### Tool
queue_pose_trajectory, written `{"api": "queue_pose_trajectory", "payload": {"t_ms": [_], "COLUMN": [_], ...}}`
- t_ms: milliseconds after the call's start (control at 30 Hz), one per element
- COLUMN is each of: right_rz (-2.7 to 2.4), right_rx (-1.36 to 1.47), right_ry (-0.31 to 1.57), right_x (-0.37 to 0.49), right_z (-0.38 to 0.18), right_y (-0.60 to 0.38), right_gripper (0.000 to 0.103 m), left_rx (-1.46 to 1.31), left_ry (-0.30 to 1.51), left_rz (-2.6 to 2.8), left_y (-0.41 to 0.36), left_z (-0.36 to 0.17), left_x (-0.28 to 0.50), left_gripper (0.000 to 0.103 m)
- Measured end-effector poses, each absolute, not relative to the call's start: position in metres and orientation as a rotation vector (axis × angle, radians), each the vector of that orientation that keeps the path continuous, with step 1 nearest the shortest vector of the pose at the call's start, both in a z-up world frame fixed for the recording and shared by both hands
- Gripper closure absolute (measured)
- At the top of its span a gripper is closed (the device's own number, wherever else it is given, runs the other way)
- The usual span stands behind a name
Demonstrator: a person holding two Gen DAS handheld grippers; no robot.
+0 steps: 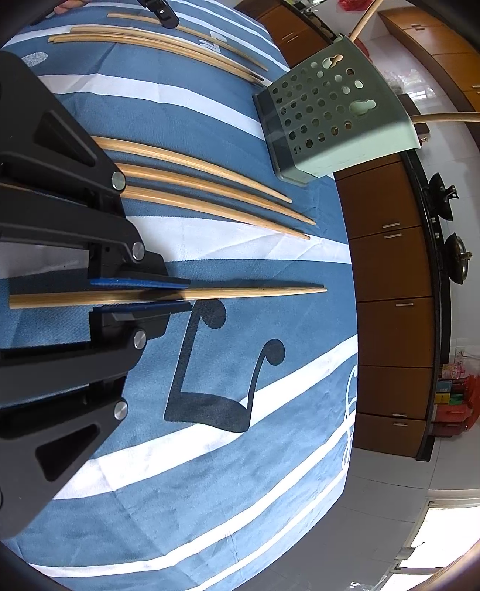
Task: Organize utensils
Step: 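Lift both chopsticks and carry them toward the green holder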
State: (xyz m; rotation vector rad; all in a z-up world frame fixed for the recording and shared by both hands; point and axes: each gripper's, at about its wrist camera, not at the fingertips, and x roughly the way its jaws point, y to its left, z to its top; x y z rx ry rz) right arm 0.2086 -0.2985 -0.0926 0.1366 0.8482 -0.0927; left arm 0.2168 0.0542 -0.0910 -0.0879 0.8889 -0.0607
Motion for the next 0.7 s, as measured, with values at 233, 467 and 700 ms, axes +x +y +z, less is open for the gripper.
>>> {"api": "queue_pose_trajectory", "payload": {"t_ms": [233,467,700], "right_rz": [-0.091,-0.091,-0.090], "right_rx": [0.141,0.141,0.142], "right_ry": [0.848,0.847,0.847], "right_x": [0.2081,0.2077,0.2073], "right_z": [-0.0927,-0.0928,-0.0929], "right_y": [-0.2981,-0.2980,-0.2978], "right_gripper": [0.095,0.095,0.095], "left_rx": [-0.128,-0.127,-0.130], "left_ry": [0.887,0.887,0.887], "left_rz": [-0.079,-0.076,-0.079], "left_y": [0.0586,0.0580,0.0589], "left_z": [-0.0916,-0.0916,-0.0915], "left_x": [0.2170,0.2168,0.2168], "left_gripper": [0.093,0.093,0.093]}}
